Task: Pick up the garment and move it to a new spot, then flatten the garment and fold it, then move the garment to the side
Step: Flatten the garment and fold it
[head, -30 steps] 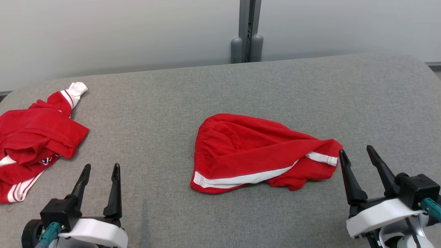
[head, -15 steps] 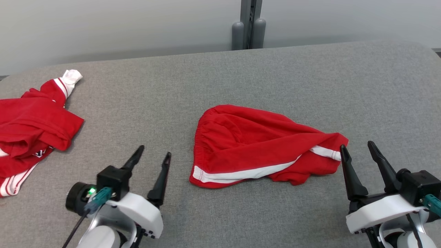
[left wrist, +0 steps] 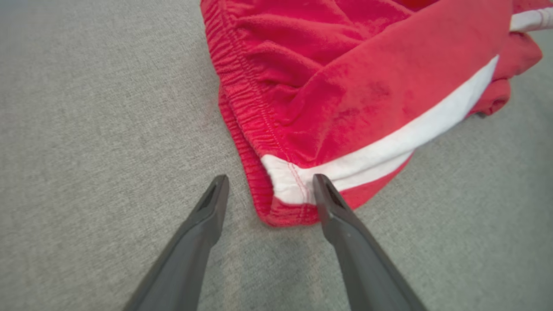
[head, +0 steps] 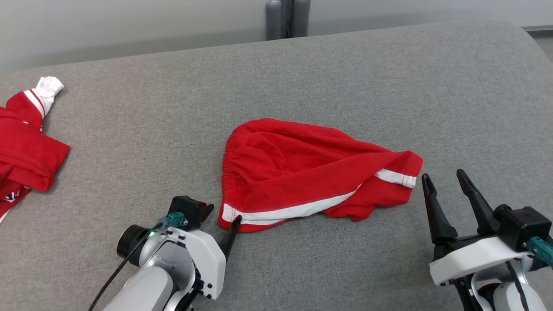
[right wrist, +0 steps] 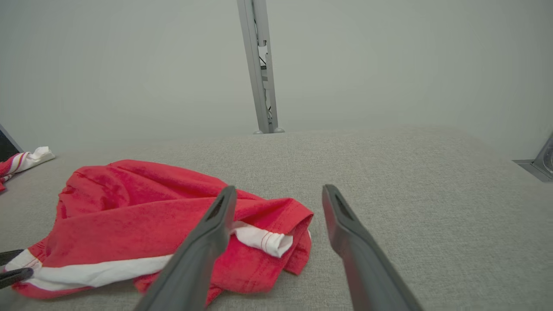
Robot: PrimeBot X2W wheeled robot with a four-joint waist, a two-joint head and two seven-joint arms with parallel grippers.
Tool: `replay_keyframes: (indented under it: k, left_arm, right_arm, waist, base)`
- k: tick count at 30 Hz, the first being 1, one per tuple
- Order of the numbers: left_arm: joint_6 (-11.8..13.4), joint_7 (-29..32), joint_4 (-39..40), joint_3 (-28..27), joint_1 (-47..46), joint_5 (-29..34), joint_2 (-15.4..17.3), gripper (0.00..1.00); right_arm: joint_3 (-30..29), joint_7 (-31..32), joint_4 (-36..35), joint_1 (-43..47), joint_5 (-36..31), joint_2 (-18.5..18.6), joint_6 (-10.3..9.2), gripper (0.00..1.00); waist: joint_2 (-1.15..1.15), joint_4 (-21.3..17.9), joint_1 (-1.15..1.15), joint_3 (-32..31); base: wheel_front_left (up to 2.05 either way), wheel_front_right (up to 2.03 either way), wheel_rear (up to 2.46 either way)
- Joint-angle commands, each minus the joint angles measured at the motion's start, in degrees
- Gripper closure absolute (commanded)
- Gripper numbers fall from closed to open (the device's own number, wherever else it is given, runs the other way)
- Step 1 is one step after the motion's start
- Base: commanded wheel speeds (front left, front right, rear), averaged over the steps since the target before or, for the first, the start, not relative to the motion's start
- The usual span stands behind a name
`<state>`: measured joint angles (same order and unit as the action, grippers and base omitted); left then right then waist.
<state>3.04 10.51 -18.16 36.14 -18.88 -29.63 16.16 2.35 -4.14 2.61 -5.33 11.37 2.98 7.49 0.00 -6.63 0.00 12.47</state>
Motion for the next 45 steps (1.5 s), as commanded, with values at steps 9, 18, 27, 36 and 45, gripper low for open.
replay_keyframes:
  k: [9, 18, 27, 36, 45]
  left_arm:
    - [-1.35, -0.43, -2.22, 0.24, -2.66, -0.42, 0.59, 1.0]
    - [-0.56, -0.88, 0.15, 0.68, -3.25, 0.46, 0.96, 1.0]
    - [-0.32, -1.77, 1.16, 1.2, -3.59, 0.66, 0.78, 1.0]
    - [0.1, -4.65, 3.6, 0.17, -2.93, 0.35, 1.42, 1.0]
    - [2.12, -8.24, 13.56, -5.0, -3.06, -1.72, 3.84, 1.0]
  right_arm:
    - [-1.55, 0.71, 2.17, 0.51, -0.35, 0.06, 0.01, 0.0]
    - [-0.44, 3.48, 9.5, -2.09, -1.01, 0.79, 0.01, 0.0]
    - [3.65, 1.78, 15.49, -6.84, -1.28, 1.73, 0.01, 0.87]
    - [4.47, 0.94, 14.74, -7.81, -0.09, 2.69, 0.01, 1.0]
    - [3.6, 1.61, 3.19, -10.08, 1.19, 5.93, 0.01, 1.0]
  waist:
    - [0.0, -0.93, 0.0, 1.17]
    - [0.0, 0.7, 0.0, 1.61]
    - [0.0, 2.08, 0.0, 2.07]
    - [0.0, 2.11, 0.0, 1.67]
    - [0.0, 1.66, 0.0, -0.61]
  base:
    - [0.0, 0.0, 0.0]
    - [0.0, 0.0, 0.0]
    - [0.0, 0.0, 0.0]
    - [0.0, 0.0, 0.0]
    - [0.0, 0.0, 0.0]
